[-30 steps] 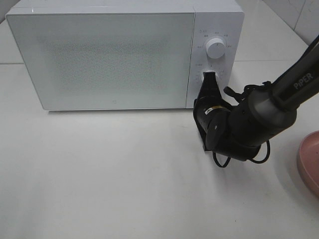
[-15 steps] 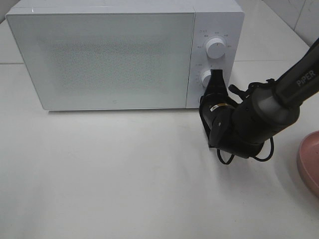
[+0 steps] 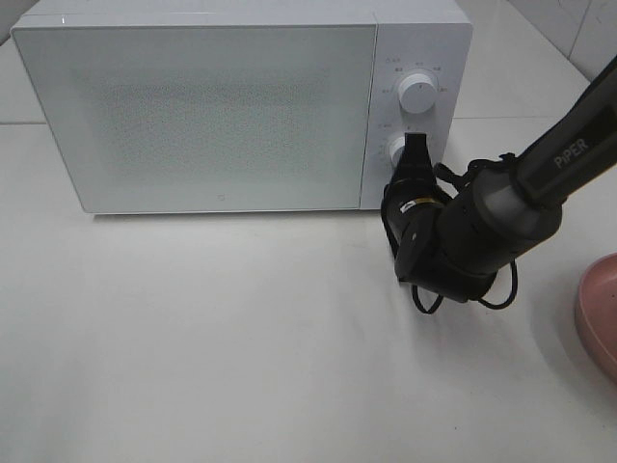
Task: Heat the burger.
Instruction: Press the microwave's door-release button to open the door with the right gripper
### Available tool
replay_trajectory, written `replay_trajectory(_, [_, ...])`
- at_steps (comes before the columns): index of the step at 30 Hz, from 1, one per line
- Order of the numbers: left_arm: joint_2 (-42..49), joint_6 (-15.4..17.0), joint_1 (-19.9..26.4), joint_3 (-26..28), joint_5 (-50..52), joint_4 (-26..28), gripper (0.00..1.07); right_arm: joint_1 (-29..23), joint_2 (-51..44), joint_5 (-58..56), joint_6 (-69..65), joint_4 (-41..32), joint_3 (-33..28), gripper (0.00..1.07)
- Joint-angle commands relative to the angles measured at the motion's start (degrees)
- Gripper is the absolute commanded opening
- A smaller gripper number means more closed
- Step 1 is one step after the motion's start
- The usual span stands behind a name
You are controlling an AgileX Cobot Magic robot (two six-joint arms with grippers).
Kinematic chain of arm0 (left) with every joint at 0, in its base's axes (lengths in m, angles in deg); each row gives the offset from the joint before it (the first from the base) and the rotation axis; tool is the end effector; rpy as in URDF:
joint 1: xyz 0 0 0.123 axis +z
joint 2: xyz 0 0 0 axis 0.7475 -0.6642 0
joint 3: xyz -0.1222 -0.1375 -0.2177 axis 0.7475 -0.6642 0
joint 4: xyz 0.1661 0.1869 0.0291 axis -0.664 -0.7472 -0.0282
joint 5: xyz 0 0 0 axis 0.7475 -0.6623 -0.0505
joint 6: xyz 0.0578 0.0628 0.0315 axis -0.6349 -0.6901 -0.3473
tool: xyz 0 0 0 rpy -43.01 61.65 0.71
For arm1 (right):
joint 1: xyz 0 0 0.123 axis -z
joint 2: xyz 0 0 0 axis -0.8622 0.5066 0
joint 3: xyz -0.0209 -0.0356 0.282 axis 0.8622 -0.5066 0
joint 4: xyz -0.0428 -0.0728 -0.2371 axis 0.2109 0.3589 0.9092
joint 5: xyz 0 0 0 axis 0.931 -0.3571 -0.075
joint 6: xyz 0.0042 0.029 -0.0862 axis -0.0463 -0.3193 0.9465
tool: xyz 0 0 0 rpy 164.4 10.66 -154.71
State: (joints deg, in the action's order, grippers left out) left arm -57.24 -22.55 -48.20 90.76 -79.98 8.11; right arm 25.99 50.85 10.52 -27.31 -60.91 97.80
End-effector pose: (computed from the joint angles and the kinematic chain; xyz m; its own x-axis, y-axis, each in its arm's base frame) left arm -0.0087 -0.0073 0.2824 -0.4419 -0.0580 -0.8952 0.0436 0.9953 -0.0860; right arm 0.3409 0.1588 0.0765 0.1200 0.9918 -0.0450 0.3647 -0.0019 0.9311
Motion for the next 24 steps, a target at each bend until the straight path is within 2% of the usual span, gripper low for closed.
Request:
replay_trajectory(1, [1.0,0.0,-0.1,-0.2,-0.1,-0.2,0.98,0.2,0.0,2.5,1.1,0.2,1.4,0.00])
replay_trajectory(20, [1.0,0.0,-0.1,-0.2,-0.1,-0.2,0.98,0.2,2.2,8.4,1.3,0.2,7.1,0.00])
replay_trajectory(24, [1.0,0.0,-0.1,-0.2,-0.1,-0.2,0.98,0.3,3.8,13.8,1.9,0.0,9.7,0.00])
